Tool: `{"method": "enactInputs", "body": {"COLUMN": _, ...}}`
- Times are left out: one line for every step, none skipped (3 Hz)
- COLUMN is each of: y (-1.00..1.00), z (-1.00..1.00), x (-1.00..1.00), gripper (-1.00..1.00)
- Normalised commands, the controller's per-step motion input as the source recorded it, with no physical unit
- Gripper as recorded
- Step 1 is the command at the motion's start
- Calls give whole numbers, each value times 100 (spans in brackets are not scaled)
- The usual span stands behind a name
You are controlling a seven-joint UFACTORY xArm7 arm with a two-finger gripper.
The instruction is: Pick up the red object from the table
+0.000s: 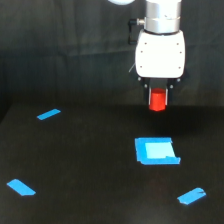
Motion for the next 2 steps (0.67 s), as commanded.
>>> {"method": "enactInputs", "body": {"y": -12, "z": 30, "x": -7, "gripper": -100}}
{"method": "enactInputs", "body": {"y": -13, "z": 25, "x": -3, "gripper": -95}}
